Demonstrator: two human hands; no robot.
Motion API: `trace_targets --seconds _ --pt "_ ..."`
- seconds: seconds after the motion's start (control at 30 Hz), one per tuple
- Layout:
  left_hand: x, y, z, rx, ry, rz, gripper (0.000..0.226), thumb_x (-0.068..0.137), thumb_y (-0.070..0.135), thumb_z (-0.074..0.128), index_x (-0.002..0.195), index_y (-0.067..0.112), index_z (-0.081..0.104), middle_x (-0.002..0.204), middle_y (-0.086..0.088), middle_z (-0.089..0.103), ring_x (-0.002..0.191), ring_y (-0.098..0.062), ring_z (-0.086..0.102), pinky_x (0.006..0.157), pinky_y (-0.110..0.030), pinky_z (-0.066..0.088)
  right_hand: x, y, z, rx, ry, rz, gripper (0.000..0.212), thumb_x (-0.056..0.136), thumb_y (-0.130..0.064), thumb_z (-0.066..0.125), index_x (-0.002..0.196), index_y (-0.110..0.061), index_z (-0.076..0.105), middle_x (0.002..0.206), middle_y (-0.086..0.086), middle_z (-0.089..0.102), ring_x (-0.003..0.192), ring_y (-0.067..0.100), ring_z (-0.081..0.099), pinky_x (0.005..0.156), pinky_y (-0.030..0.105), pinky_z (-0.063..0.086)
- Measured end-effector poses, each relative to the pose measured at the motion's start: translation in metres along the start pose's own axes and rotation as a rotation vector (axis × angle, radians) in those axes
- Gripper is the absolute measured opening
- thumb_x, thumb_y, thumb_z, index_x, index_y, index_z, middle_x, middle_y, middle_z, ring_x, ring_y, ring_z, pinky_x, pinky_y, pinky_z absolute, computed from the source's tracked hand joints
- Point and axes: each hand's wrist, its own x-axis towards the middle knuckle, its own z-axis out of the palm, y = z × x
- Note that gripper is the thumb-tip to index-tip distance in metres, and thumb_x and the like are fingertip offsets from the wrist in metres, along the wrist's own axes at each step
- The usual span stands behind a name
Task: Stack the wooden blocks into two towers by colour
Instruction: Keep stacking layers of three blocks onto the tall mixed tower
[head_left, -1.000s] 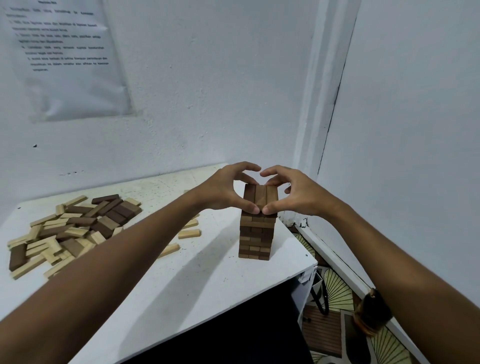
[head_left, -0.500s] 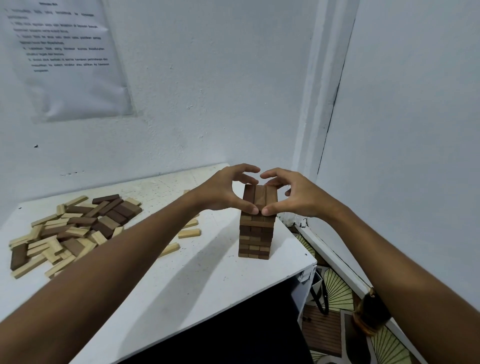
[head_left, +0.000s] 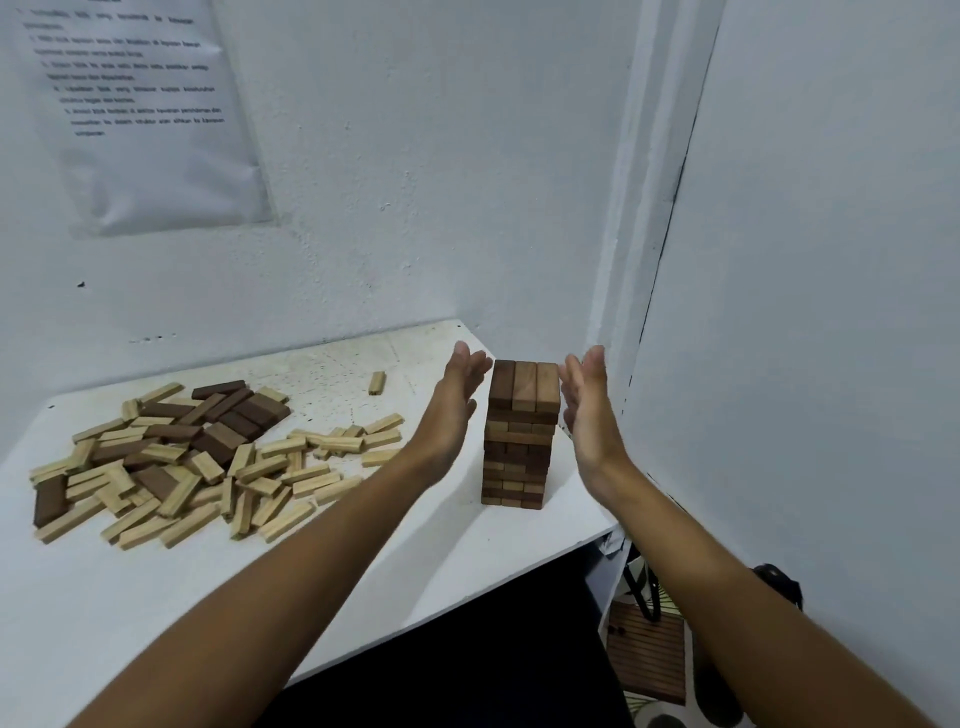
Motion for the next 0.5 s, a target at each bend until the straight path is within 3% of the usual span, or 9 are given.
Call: trace_targets --seconds 0.03,0.1,0.17,0.23,0.3,0.37,0.4,0.47,0.5 --pt "-0.002 -0.002 0.004 -0.049 0.024 -0.014 0.070 0.096 0.061 0.016 0.148 0.017 0.034 0.151 0.003 0.040 0.141 -0.010 0.033 0.121 -0.041 0.019 -0.001 0.002 0.004 0.067 0.006 0.011 0.085 0.086 -0.075 0.011 0.150 -0.022 0.028 0.155 -0.006 0.030 0.143 0.009 0.025 0.121 0.035 0.012" --pt "-0.004 -0.004 0.010 -0.112 0.052 -0.027 0.071 0.097 0.060 0.013 0.149 0.016 0.031 0.153 0.003 0.038 0.142 -0.011 0.031 0.121 -0.040 0.016 -0.001 0.005 0.010 0.127 0.021 0.014 0.078 0.080 -0.085 0.014 0.121 -0.026 0.045 0.122 -0.011 0.045 0.121 0.009 0.039 0.115 0.033 0.023" --pt "-0.007 -0.004 0.014 -0.137 0.074 -0.033 0.072 0.097 0.062 0.010 0.150 0.017 0.029 0.154 0.003 0.037 0.143 -0.011 0.030 0.122 -0.040 0.015 0.001 0.006 0.015 0.143 0.067 0.016 0.061 0.074 -0.090 0.014 0.092 -0.036 0.037 0.095 -0.019 0.034 0.099 0.006 0.037 0.099 0.027 0.033" --pt "-0.010 -0.003 0.017 -0.147 0.089 -0.053 0.079 0.093 0.069 0.011 0.150 0.018 0.030 0.153 0.003 0.038 0.143 -0.012 0.030 0.122 -0.041 0.015 0.003 0.008 0.016 0.120 0.088 -0.020 0.054 0.076 -0.089 0.012 0.084 -0.039 0.031 0.087 -0.020 0.031 0.090 0.003 0.036 0.088 0.021 0.035" --pt "-0.013 -0.001 0.020 -0.145 0.090 -0.080 0.092 0.083 0.081 0.014 0.150 0.020 0.031 0.152 0.003 0.039 0.141 -0.013 0.033 0.121 -0.042 0.017 0.001 0.006 0.016 0.101 0.075 -0.029 0.071 0.067 -0.096 0.016 0.095 -0.036 0.040 0.096 -0.021 0.040 0.101 0.004 0.039 0.098 0.024 0.031" --pt "-0.017 0.001 0.023 -0.147 0.075 -0.075 0.094 0.081 0.083 0.012 0.149 0.021 0.034 0.149 0.001 0.044 0.138 -0.013 0.038 0.119 -0.042 0.023 0.000 0.005 0.018 0.122 0.044 0.011 0.111 0.059 -0.100 0.019 0.130 -0.020 0.049 0.133 -0.012 0.051 0.128 0.007 0.041 0.114 0.031 0.023" --pt "-0.016 -0.002 0.023 -0.149 0.069 -0.058 0.088 0.086 0.078 0.009 0.147 0.021 0.039 0.145 0.000 0.049 0.134 -0.013 0.044 0.116 -0.040 0.028 -0.005 0.001 0.019 0.139 0.029 0.028 0.117 0.062 -0.099 0.019 0.144 -0.019 0.041 0.145 -0.005 0.046 0.136 0.008 0.039 0.116 0.032 0.023" --pt "-0.016 -0.003 0.025 -0.127 0.069 -0.035 0.074 0.094 0.066 0.006 0.131 0.025 0.055 0.127 0.002 0.064 0.116 -0.008 0.059 0.103 -0.031 0.042 -0.010 -0.006 0.019 0.128 0.026 0.015 0.098 0.076 -0.087 0.013 0.147 -0.023 0.037 0.145 -0.008 0.047 0.132 0.004 0.043 0.112 0.026 0.027" --pt "-0.018 -0.001 0.027 -0.131 0.077 -0.038 0.069 0.096 0.063 0.005 0.121 0.028 0.059 0.118 0.003 0.068 0.108 -0.005 0.062 0.096 -0.027 0.046 -0.012 -0.008 0.019 0.154 0.036 0.005 0.080 0.086 -0.076 0.009 0.142 -0.027 0.040 0.132 -0.016 0.054 0.120 -0.004 0.051 0.107 0.021 0.030"
